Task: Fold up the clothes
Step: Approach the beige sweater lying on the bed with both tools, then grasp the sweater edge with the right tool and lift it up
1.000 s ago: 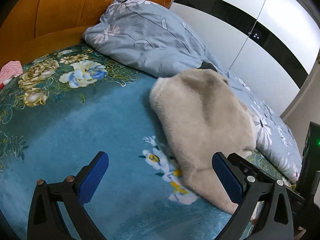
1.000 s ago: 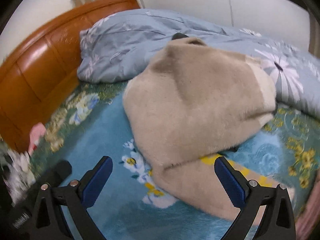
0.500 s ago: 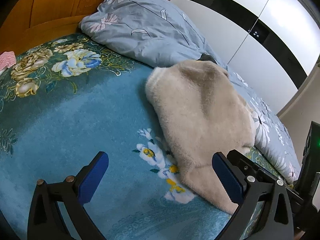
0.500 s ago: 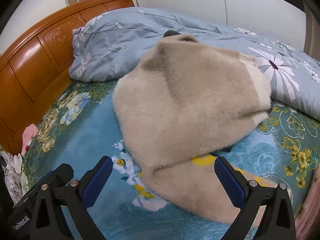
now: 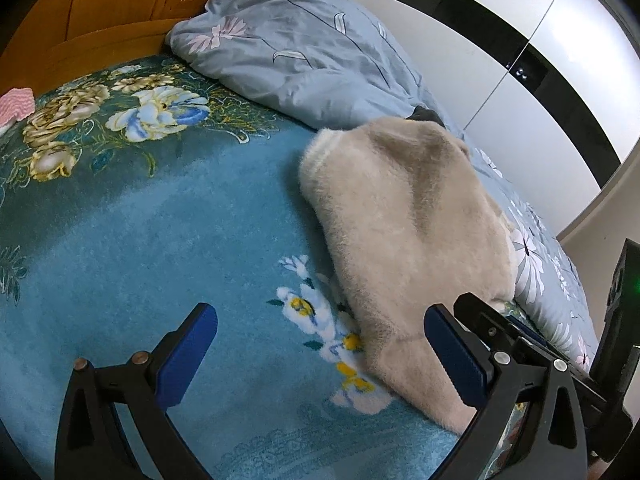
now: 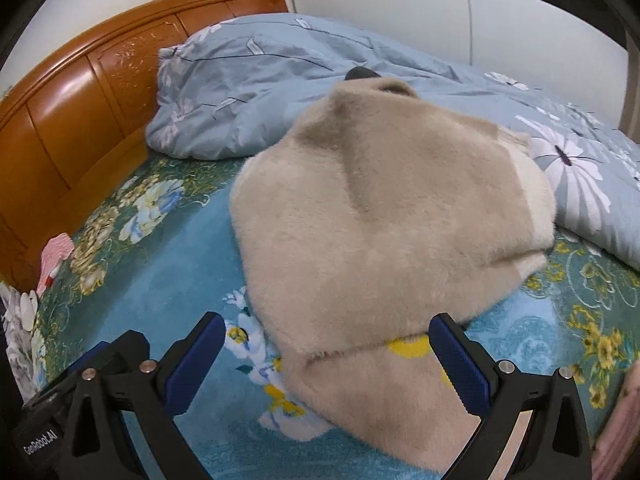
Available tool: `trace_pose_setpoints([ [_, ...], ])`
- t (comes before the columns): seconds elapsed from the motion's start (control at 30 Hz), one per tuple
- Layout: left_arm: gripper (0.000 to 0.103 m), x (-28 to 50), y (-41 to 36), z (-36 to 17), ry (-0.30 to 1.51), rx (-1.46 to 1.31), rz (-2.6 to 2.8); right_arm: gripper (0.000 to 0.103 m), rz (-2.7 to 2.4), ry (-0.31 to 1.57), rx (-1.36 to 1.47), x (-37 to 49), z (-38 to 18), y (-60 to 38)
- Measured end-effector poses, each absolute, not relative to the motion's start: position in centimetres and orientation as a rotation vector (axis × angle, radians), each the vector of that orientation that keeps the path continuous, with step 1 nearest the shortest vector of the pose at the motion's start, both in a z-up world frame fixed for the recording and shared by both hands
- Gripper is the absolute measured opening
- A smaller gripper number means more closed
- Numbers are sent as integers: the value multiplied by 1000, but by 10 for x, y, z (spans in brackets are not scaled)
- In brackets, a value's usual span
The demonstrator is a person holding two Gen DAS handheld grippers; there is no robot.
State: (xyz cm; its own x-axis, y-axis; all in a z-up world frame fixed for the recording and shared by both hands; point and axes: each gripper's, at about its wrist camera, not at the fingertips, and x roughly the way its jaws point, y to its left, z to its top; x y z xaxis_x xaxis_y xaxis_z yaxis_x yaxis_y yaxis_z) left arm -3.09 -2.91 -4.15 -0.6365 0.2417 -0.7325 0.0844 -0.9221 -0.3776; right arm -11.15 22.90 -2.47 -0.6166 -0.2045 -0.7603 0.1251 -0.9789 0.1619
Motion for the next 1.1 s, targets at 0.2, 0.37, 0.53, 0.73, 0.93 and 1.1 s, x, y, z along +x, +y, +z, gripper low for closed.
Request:
trace_pose_setpoints([
  [0.2, 103, -42, -34, -57, -597, -1321, 2676, 103, -2673, -92, 1319, -123, -33, 225],
  [0.37, 103, -44, -32, -63, -524, -1354, 2688, 103, -2673, -33, 1373, -127, -43, 217],
  [0.53, 103, -49, -40, -73, -548, -1414, 2684, 103, -2650, -98, 1429, -138, -54, 214],
  [0.73, 103, -58, -58, -85, -536, -1535, 2728, 103, -2622, -71, 1473, -144, -60, 201],
  [0.93, 103, -57, -105, -61, -553, -1467, 2876, 103, -2449, 262, 1588, -159, -77, 156],
  [1.1, 103, -53, -135, -51, -499, -1434, 2931, 92, -2418, 582, 1595, -166, -98, 116],
])
